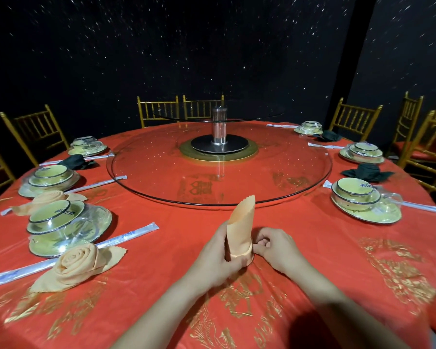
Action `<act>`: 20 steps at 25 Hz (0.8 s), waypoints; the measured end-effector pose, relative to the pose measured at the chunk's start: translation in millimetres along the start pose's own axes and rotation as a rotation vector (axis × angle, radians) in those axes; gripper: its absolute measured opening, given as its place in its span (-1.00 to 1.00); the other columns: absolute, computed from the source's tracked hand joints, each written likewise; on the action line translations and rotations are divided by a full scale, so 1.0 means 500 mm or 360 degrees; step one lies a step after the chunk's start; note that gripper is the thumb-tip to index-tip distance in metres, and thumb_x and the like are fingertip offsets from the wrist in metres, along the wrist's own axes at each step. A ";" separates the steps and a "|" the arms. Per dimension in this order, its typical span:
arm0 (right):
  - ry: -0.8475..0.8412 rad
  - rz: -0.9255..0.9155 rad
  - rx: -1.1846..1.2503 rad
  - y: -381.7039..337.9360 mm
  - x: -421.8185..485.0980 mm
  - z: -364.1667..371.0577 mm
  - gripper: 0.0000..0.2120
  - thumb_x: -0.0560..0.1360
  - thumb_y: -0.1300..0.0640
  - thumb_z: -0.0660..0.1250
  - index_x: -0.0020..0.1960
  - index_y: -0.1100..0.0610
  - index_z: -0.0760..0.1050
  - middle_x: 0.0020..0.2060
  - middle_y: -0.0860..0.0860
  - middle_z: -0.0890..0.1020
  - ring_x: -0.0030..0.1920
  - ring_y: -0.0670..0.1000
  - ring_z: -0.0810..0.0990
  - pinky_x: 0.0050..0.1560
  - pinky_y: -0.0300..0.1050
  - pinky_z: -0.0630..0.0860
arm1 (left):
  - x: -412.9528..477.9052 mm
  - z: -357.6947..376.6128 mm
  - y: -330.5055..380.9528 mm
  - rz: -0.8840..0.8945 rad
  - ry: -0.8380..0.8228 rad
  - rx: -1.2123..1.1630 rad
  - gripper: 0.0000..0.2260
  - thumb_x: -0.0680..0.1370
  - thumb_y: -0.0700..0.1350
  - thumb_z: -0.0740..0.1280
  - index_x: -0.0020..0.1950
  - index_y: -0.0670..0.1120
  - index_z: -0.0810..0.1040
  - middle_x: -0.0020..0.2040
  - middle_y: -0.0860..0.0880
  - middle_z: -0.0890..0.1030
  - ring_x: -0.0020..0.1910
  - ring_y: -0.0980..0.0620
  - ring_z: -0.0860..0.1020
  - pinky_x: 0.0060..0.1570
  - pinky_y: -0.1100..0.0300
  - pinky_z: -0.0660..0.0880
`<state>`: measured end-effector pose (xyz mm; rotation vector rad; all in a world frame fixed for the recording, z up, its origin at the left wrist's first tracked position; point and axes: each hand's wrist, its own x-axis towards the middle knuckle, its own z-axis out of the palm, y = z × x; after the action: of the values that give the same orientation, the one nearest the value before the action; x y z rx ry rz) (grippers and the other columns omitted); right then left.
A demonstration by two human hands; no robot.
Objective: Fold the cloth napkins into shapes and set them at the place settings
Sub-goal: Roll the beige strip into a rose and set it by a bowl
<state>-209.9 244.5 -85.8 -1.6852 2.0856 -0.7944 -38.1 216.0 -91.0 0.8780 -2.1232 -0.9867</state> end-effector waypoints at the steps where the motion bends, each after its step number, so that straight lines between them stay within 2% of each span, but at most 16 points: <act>1: -0.0043 -0.0029 0.0064 0.005 0.000 -0.004 -0.69 0.40 0.19 0.39 -0.40 -0.02 0.32 -0.49 -0.11 0.45 -0.42 -0.08 0.37 -0.30 -0.15 0.33 | 0.007 -0.003 -0.003 0.0012 -0.0007 0.0006 -0.46 0.30 0.12 0.38 0.21 0.28 0.24 0.17 0.28 0.44 0.15 0.40 0.40 0.08 0.46 0.31; 4: -0.0001 -0.0083 0.0101 0.008 -0.004 -0.002 -0.67 0.39 0.20 0.35 -0.45 0.03 0.27 -0.59 -0.13 0.36 -0.46 -0.08 0.23 -0.35 -0.17 0.28 | 0.021 -0.007 -0.010 0.0012 -0.0020 0.0007 -0.38 0.26 0.14 0.37 0.27 0.28 0.21 0.25 0.20 0.42 0.24 0.32 0.37 0.17 0.43 0.30; 6: 0.0108 -0.0076 0.0001 -0.003 -0.009 0.007 -0.70 0.36 0.19 0.32 -0.45 0.01 0.27 -0.58 -0.17 0.41 -0.47 -0.07 0.24 -0.34 -0.15 0.29 | 0.023 -0.003 -0.024 -0.0014 -0.0010 0.0023 -0.26 0.25 0.13 0.39 0.38 0.22 0.18 0.29 0.14 0.40 0.30 0.22 0.36 0.29 0.29 0.31; 8: 0.0160 -0.0053 -0.0024 -0.011 -0.012 0.016 -0.72 0.36 0.19 0.30 -0.42 -0.03 0.27 -0.57 -0.14 0.44 -0.45 -0.08 0.30 -0.31 -0.12 0.32 | 0.020 -0.003 -0.027 -0.0091 0.0004 0.0049 -0.09 0.21 0.16 0.41 0.49 0.05 0.11 0.30 0.11 0.42 0.29 0.15 0.40 0.30 0.19 0.35; 12: 0.0085 -0.0079 0.0128 -0.008 -0.022 0.012 -0.73 0.35 0.21 0.32 -0.36 -0.07 0.30 -0.52 -0.21 0.49 -0.51 -0.12 0.37 -0.30 -0.15 0.39 | 0.020 -0.015 -0.012 -0.0186 -0.0035 0.0076 0.00 0.23 0.13 0.45 0.53 -0.02 -0.02 0.18 0.31 0.36 0.19 0.24 0.41 0.06 0.58 0.28; 15: -0.0036 -0.0145 0.0065 -0.018 -0.039 -0.008 -0.71 0.37 0.20 0.32 -0.29 -0.14 0.29 -0.40 -0.15 0.52 -0.44 -0.18 0.41 -0.25 -0.17 0.42 | 0.021 -0.018 -0.014 -0.0208 -0.0063 0.0035 0.06 0.18 0.17 0.43 0.54 -0.04 -0.05 0.19 0.24 0.38 0.19 0.22 0.43 0.07 0.52 0.30; 16: -0.0005 -0.0162 0.0086 -0.025 -0.039 -0.020 -0.72 0.37 0.21 0.31 -0.25 -0.16 0.30 -0.36 -0.15 0.51 -0.42 -0.18 0.41 -0.26 -0.21 0.40 | 0.020 -0.019 -0.016 -0.0215 -0.0063 0.0024 0.07 0.16 0.19 0.42 0.53 -0.04 -0.05 0.20 0.22 0.39 0.20 0.22 0.43 0.09 0.51 0.30; 18: 0.0250 -0.0170 0.0299 -0.050 -0.038 -0.054 -0.77 0.40 0.21 0.31 -0.14 -0.12 0.39 -0.36 -0.13 0.50 -0.40 -0.16 0.42 -0.27 -0.25 0.36 | 0.013 -0.023 -0.013 -0.0205 0.0002 -0.0019 0.04 0.19 0.15 0.46 0.52 -0.03 -0.02 0.26 0.15 0.41 0.22 0.23 0.42 0.12 0.54 0.29; 20: 0.0487 -0.0151 0.0491 -0.088 -0.036 -0.091 -0.94 0.45 0.10 0.33 -0.16 0.00 0.46 -0.44 -0.12 0.46 -0.43 -0.15 0.41 -0.30 -0.23 0.32 | 0.003 -0.030 0.002 -0.0120 0.0200 -0.0072 -0.06 0.26 0.07 0.51 0.49 0.05 0.05 0.32 0.11 0.39 0.25 0.25 0.40 0.13 0.54 0.27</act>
<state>-198.2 265.3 -24.7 -1.5796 1.9483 -1.4017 -27.8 209.5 -82.3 0.9778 -1.9678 -0.9869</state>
